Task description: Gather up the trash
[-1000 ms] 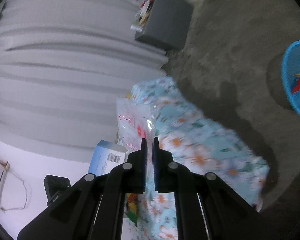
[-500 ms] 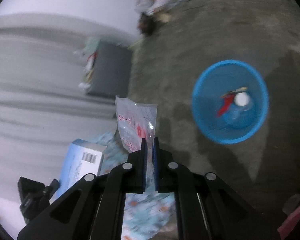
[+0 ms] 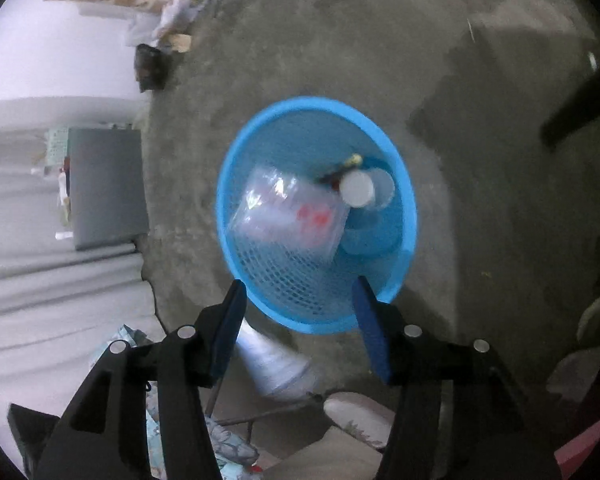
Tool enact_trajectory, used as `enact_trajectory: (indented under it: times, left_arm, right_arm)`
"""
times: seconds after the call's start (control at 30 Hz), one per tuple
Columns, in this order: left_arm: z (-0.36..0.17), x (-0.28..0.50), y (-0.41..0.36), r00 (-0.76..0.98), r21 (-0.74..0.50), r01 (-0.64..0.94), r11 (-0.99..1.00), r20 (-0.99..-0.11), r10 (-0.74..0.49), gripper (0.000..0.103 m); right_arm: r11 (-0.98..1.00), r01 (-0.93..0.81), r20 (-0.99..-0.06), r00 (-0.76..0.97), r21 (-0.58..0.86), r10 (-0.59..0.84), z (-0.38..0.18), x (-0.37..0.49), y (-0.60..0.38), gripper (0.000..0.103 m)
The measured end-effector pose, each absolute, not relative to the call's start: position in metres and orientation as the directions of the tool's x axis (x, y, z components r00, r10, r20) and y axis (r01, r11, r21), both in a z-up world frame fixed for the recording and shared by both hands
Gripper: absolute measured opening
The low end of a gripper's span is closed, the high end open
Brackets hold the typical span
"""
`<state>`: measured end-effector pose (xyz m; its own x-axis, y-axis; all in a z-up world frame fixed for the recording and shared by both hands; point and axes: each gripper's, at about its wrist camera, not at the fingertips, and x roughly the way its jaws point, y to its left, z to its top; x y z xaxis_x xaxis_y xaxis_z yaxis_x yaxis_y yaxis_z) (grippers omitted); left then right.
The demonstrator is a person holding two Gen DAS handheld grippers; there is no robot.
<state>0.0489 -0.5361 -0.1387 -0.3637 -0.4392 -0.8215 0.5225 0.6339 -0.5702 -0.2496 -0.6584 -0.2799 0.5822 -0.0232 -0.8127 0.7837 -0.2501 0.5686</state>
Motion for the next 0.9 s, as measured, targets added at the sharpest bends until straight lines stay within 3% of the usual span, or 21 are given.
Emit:
enact_trajectory:
  times: [0.27, 0.37, 0.5, 0.7, 0.9]
  left_arm:
    - [-0.092, 0.072, -0.494, -0.278, -0.588, 0.535, 0.607, -0.801, -0.53, 0.062]
    - [-0.057, 0.077, -0.46, -0.239, -0.594, 0.567, 0.571, -0.782, -0.575, 0.067]
    - [-0.019, 0.081, -0.403, -0.175, -0.582, 0.592, 0.558, -0.768, -0.616, 0.07]
    - [0.025, 0.083, -0.301, -0.052, -0.554, 0.59, 0.587, -0.752, -0.657, 0.072]
    - [0.047, 0.078, -0.216, 0.031, -0.566, 0.567, 0.598, -0.711, -0.702, 0.074]
  right_arm:
    - [-0.099, 0.801, -0.807, 0.588, 0.59, -0.047, -0.248, -0.241, -0.643, 0.054]
    - [0.045, 0.792, -0.793, 0.608, 0.609, 0.03, -0.237, -0.208, -0.623, 0.054]
    - [0.088, 0.757, -0.757, 0.627, 0.648, 0.182, -0.257, -0.169, -0.589, 0.054]
    - [0.004, 0.739, -0.688, 0.625, 0.673, 0.37, -0.312, -0.131, -0.537, 0.054]
    - [-0.338, 0.718, -0.563, 0.691, 0.608, 0.454, -0.401, -0.119, -0.484, 0.054]
